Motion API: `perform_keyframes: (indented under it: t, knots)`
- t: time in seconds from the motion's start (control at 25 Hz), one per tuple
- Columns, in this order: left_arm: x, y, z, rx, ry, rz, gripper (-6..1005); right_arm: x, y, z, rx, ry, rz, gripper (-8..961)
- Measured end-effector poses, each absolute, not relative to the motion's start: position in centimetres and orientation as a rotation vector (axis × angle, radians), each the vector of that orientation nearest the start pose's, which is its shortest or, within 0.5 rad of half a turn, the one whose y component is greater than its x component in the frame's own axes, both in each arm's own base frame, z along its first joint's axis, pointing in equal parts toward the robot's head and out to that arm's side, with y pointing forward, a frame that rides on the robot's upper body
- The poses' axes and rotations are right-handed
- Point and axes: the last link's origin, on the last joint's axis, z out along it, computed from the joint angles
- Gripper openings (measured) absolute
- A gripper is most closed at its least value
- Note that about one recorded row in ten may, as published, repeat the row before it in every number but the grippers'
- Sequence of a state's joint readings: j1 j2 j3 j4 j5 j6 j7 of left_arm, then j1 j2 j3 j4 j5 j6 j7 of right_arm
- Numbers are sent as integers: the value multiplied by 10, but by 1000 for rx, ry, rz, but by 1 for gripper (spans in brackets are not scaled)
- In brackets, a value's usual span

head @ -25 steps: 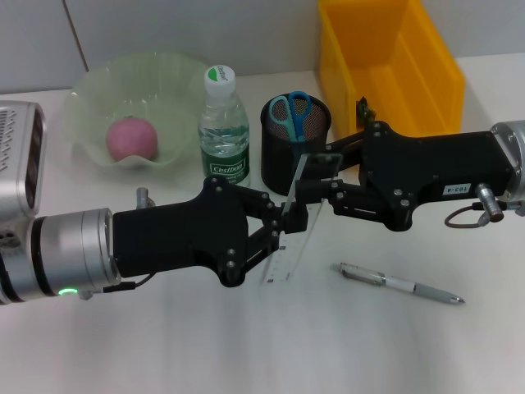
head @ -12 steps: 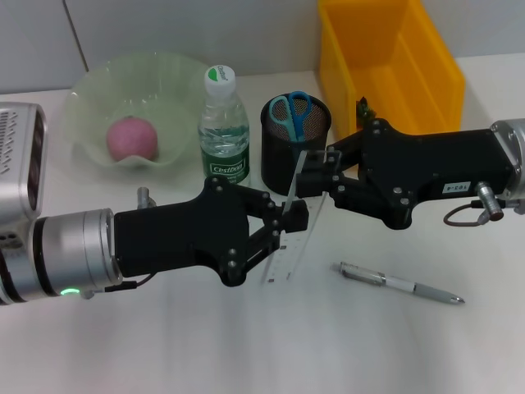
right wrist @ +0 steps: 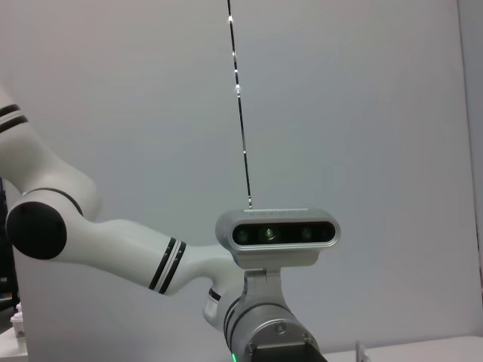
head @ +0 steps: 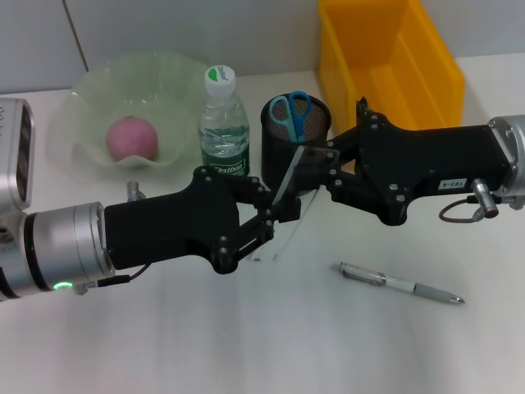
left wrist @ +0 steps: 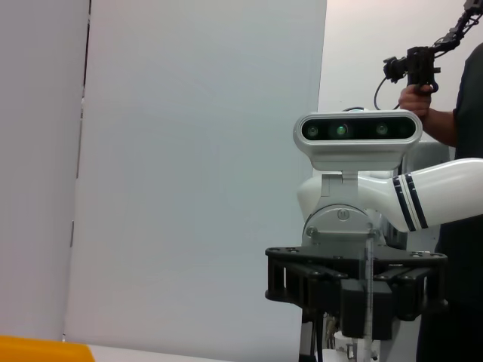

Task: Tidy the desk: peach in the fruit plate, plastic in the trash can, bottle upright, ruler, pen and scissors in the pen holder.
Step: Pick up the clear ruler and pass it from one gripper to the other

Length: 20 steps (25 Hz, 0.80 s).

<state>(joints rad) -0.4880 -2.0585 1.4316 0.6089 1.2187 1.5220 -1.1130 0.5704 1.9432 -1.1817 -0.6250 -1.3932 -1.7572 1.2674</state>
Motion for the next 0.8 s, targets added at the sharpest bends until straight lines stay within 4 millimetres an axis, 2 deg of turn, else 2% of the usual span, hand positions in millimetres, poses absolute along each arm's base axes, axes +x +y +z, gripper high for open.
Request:
perform_keyframes:
  t: [0.52,0.64,0.72,0.8]
  knots:
    - [-186,310,-41,-2799,-282,-1174,222,188,333,26,-2870,135,1133,10]
    - [-192,311,-39,-2784,-315,-1164,361,190,335,31,-2848,141,1133,10]
    - [-197,310,-37,-2782,-349,-1154,454,194,344,47,-2786,158,1114,10]
    - [-203,308,-36,-2781,-375,-1146,554,196,347,53,-2765,165,1104,10]
